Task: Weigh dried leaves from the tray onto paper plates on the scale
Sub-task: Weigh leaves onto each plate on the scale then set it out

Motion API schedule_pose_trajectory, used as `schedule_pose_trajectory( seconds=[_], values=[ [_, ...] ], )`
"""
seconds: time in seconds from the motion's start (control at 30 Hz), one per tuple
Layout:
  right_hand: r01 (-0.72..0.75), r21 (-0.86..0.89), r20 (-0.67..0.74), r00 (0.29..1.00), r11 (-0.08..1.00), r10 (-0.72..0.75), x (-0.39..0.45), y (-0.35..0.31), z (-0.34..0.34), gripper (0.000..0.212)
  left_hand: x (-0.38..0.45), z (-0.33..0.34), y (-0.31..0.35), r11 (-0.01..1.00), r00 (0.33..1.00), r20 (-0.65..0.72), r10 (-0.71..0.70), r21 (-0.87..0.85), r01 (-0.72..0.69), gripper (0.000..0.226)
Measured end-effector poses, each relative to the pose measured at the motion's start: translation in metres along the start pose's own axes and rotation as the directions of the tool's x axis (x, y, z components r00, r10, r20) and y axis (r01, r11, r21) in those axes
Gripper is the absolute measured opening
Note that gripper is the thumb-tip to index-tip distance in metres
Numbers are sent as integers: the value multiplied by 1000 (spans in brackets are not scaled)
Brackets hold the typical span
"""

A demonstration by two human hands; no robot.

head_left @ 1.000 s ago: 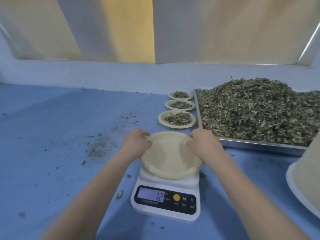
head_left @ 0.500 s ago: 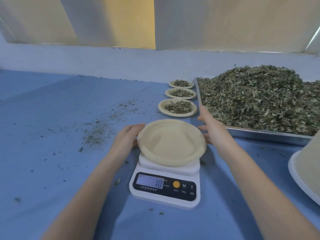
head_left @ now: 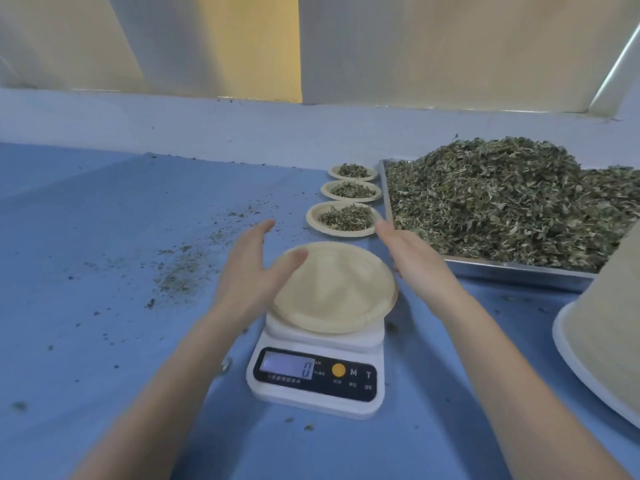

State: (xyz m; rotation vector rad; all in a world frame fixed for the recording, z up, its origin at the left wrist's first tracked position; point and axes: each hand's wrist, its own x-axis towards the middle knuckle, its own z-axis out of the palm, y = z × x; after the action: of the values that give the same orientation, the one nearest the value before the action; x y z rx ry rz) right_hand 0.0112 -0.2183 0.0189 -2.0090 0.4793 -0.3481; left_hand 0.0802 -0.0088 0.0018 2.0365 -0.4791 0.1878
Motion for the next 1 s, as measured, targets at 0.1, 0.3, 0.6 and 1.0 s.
schedule_pose_trajectory(
  seconds=[0.1, 0.3, 0.6, 1.0],
  values=[
    [111, -236, -130, 981, 965, -144, 9, -6, -9, 50, 18, 17, 40, 957, 970, 91, 227, 164, -239, 59],
    [-56, -381, -211, 977, 923, -27, 66, 10, -58, 50, 66, 95, 106, 907, 813, 530, 240, 177, -383, 52],
    [64, -671, 95, 995, 739, 0, 157, 47, -60, 46, 130, 164, 108, 821, 746, 663, 58, 394, -414, 40],
    [-116, -724, 170, 926, 680, 338, 108, 19, -102, 57, 133, 170, 122, 807, 519, 843, -140, 401, -434, 56]
  ],
)
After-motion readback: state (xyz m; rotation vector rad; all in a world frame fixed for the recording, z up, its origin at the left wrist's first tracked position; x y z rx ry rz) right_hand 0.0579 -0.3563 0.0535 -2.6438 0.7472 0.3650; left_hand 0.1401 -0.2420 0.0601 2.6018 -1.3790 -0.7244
